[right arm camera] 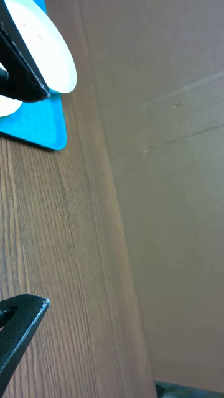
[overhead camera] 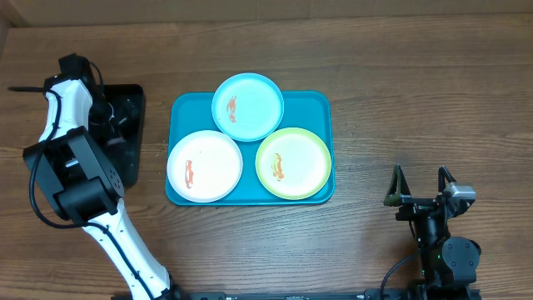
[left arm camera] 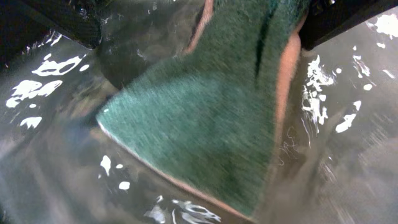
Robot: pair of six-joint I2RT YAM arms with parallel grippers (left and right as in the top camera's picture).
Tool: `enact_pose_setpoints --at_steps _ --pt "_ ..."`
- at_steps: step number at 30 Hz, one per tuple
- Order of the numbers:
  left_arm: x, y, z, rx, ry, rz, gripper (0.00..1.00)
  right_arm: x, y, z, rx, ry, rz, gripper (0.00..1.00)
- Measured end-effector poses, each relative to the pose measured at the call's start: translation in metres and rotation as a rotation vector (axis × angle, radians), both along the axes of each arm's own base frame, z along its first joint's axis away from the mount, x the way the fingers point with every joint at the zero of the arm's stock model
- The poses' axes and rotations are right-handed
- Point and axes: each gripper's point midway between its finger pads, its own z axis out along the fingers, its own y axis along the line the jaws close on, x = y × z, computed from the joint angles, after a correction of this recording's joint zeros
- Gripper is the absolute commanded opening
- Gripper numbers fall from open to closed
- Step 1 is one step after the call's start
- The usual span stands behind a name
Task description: Clean dirty plates on tray and stack at the side
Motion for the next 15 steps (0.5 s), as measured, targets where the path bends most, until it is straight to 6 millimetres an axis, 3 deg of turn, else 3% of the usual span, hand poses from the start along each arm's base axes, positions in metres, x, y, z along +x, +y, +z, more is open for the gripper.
enact_pose_setpoints --at_steps 2,6,13,14,15 --pt "0.004 0.007 0.001 0.034 -0.015 0.003 1.0 0.0 0.0 0.0 0.0 0.0 0.0 1.0" --pt "0.008 0.017 0.002 0.087 -0.027 0.005 0.73 0.0 0.0 0.0 0.0 0.0 0.0 1.0" --pt "-0.01 0.006 -0.001 0.037 0.047 0.003 0.7 0.0 0.0 0.0 0.0 0.0 0.0 1.0" --pt "-0.011 0.004 -0.001 0.029 0.052 0.002 0.67 0.0 0.0 0.0 0.0 -0.001 0.0 1.0" --pt "-0.013 0.003 -0.001 0.022 0.056 0.001 0.53 0.0 0.0 0.0 0.0 0.0 0.0 1.0"
